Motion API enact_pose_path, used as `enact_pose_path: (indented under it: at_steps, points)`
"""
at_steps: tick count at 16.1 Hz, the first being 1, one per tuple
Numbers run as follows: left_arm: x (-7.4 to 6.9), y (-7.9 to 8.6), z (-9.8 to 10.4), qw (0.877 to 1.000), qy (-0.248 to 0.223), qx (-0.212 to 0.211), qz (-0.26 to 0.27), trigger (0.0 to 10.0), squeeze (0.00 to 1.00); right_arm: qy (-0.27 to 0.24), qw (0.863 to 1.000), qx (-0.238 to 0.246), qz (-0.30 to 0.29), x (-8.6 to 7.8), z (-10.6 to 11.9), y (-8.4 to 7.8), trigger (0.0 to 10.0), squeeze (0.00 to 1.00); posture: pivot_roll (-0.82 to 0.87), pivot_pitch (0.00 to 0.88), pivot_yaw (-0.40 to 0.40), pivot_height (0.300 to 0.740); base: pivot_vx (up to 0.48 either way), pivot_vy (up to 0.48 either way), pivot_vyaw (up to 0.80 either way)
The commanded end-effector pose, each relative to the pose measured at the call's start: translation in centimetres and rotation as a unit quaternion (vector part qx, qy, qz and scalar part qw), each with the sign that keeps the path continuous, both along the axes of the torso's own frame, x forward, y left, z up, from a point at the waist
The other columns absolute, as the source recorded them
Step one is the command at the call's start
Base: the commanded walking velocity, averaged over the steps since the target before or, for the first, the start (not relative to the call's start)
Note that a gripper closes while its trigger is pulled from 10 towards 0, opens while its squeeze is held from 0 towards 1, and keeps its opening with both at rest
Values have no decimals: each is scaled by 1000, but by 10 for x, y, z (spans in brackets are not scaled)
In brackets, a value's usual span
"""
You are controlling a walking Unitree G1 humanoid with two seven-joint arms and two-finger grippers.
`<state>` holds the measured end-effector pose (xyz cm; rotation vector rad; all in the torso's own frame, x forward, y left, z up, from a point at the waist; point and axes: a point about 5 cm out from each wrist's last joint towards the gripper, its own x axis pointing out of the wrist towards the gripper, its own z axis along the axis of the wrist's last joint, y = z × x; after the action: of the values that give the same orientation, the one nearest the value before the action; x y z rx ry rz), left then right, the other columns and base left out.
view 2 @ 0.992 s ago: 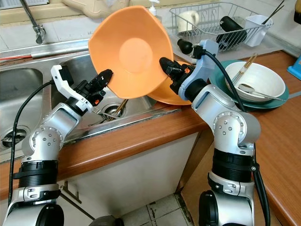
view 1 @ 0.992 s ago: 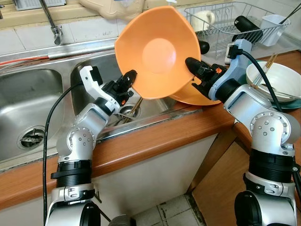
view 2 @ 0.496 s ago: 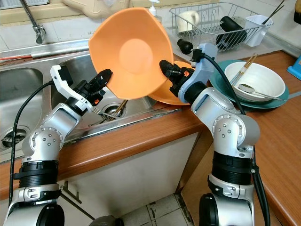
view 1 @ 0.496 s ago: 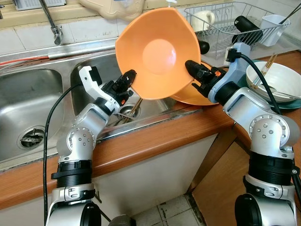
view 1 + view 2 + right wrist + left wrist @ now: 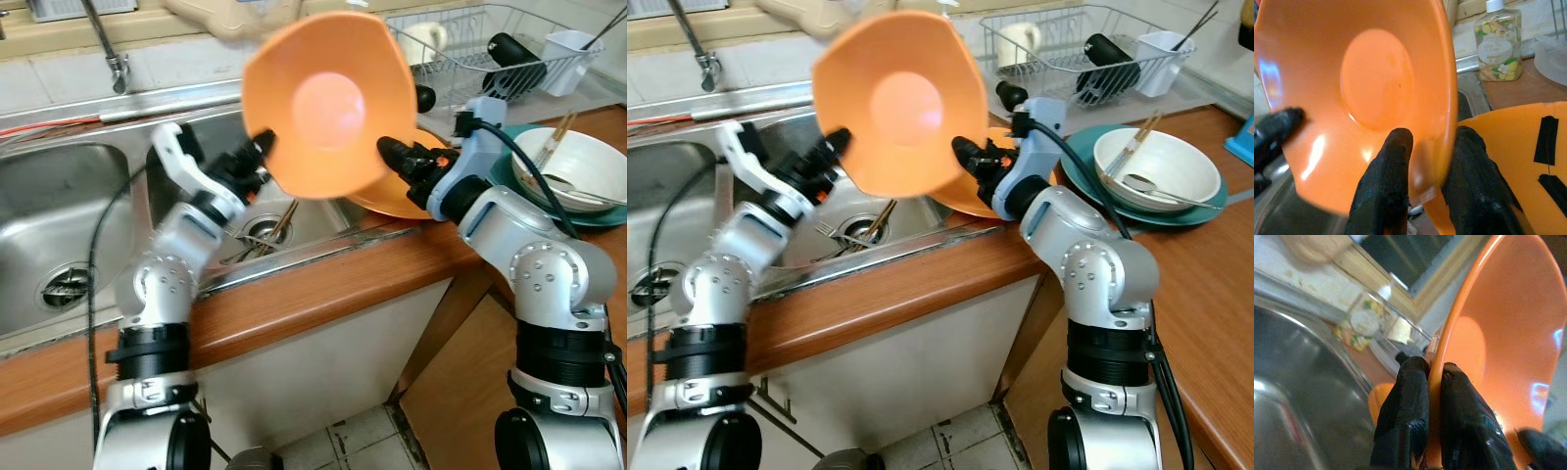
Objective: Kitchen organization
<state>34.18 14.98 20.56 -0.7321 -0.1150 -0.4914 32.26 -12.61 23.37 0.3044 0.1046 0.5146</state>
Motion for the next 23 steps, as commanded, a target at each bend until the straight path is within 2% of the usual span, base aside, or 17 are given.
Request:
enact_pose_path:
  at_steps: [1, 4, 7, 8, 10, 11, 14, 17, 18, 19, 20, 21, 22, 23]
  points:
    - [2, 5, 13, 1000, -20, -8, 15, 0, 0, -21, 1000, -7, 13, -4, 6, 5, 10000, 0, -40, 0, 61, 740, 0, 0, 0]
    - [8, 25, 16, 997, -19, -14, 76, 0, 0, -30, 998, -40, 36, -8, 5, 9, 10000, 0, -40, 0, 61, 740, 0, 0, 0]
    - [19, 50, 7, 986, 11, 32, 161, 0, 0, -41, 994, -80, 68, -14, 2, 17, 10000, 0, -44, 0, 61, 740, 0, 0, 0]
    - [21, 54, 4, 984, 18, 41, 173, 0, 0, -42, 992, -89, 75, -15, 1, 19, 10000, 0, -46, 0, 60, 740, 0, 0, 0]
    - [30, 60, -9, 975, 49, 90, 196, 0, 0, -42, 986, -128, 100, -20, -5, 23, 10000, 0, -52, 0, 61, 740, 0, 0, 0]
    - [33, 60, -15, 968, 62, 129, 207, 0, 0, -39, 982, -148, 113, -22, -9, 25, 10000, 0, -55, 0, 63, 740, 0, 0, 0]
    - [41, 52, -30, 957, 89, 197, 193, 0, 0, -16, 974, -189, 128, -26, -22, 26, 10000, 0, -58, 0, 65, 740, 0, 0, 0]
    - [41, 52, -30, 957, 89, 197, 193, 0, 0, -16, 974, -189, 128, -26, -22, 26, 10000, 0, -58, 0, 65, 740, 0, 0, 0]
    - [43, 49, -33, 955, 93, 210, 186, 0, 0, -12, 972, -196, 130, -26, -25, 26, 10000, 0, -58, 0, 66, 740, 0, 0, 0]
    - [46, 36, -53, 947, 145, 226, 177, 0, 0, 10, 965, -227, 129, -28, -36, 25, 10000, 0, -64, 0, 73, 740, 0, 0, 0]
    - [47, 30, -64, 939, 180, 233, 176, 0, 0, 18, 962, -242, 128, -28, -41, 24, 10000, 0, -65, 0, 74, 740, 0, 0, 0]
    - [47, 30, -68, 937, 189, 236, 177, 0, 0, 19, 961, -243, 128, -28, -42, 24, 10000, 0, -65, 0, 74, 740, 0, 0, 0]
    - [46, 27, -75, 932, 206, 243, 171, 588, 0, 20, 960, -247, 129, -29, -43, 23, 10000, 0, -69, 0, 76, 740, 0, 0, 0]
    - [45, 24, -80, 931, 214, 249, 162, 627, 0, 21, 959, -250, 131, -29, -44, 23, 10000, 0, -71, 0, 78, 740, 0, 0, 0]
